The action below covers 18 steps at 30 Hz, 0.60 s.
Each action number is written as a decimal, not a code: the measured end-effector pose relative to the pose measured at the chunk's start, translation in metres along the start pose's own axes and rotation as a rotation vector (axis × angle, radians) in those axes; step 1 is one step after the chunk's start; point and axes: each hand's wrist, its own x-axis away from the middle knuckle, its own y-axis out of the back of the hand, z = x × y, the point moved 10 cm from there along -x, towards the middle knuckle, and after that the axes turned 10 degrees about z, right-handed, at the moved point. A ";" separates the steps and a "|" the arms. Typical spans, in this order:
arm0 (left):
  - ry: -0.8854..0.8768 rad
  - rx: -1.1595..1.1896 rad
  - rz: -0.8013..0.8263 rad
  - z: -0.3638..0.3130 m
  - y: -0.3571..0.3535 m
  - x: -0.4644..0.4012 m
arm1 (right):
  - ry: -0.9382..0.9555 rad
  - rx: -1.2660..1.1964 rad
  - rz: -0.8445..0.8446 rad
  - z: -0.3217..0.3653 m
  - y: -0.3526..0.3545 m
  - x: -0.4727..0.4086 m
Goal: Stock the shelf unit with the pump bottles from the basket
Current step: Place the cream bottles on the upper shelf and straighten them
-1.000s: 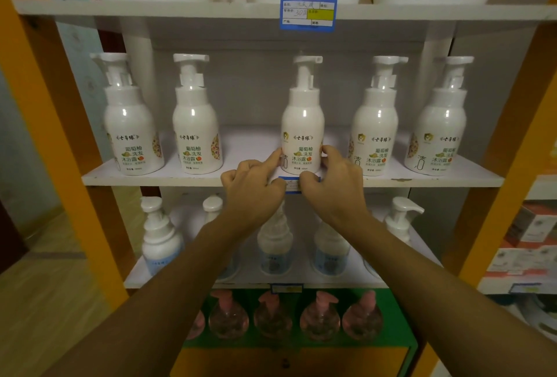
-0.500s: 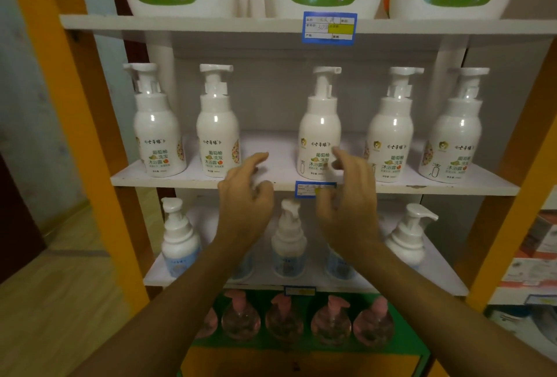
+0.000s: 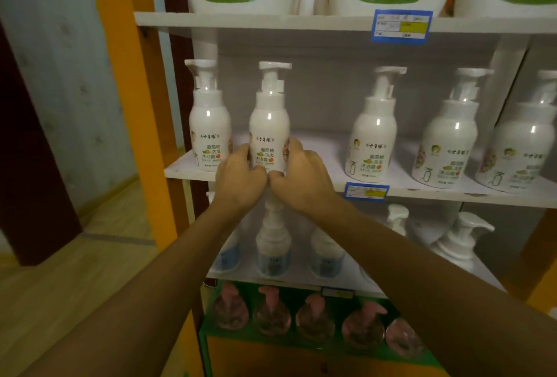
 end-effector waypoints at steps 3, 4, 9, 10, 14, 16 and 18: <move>-0.036 0.039 0.005 -0.006 0.000 0.003 | -0.001 0.022 -0.044 0.000 0.001 0.004; -0.050 0.036 0.008 -0.009 -0.002 0.005 | -0.009 0.029 -0.067 0.000 0.003 0.007; -0.085 0.036 0.052 -0.026 -0.017 0.011 | -0.075 0.096 -0.097 -0.011 0.021 0.021; -0.088 0.041 0.063 -0.029 -0.021 0.011 | -0.080 0.117 -0.100 -0.012 0.025 0.024; -0.076 0.041 0.086 -0.034 -0.034 0.009 | -0.103 0.197 -0.133 -0.016 0.040 0.027; -0.074 0.027 0.088 -0.036 -0.037 0.010 | -0.103 0.182 -0.134 -0.018 0.041 0.027; -0.080 0.014 0.089 -0.039 -0.038 0.012 | -0.106 0.150 -0.130 -0.020 0.041 0.029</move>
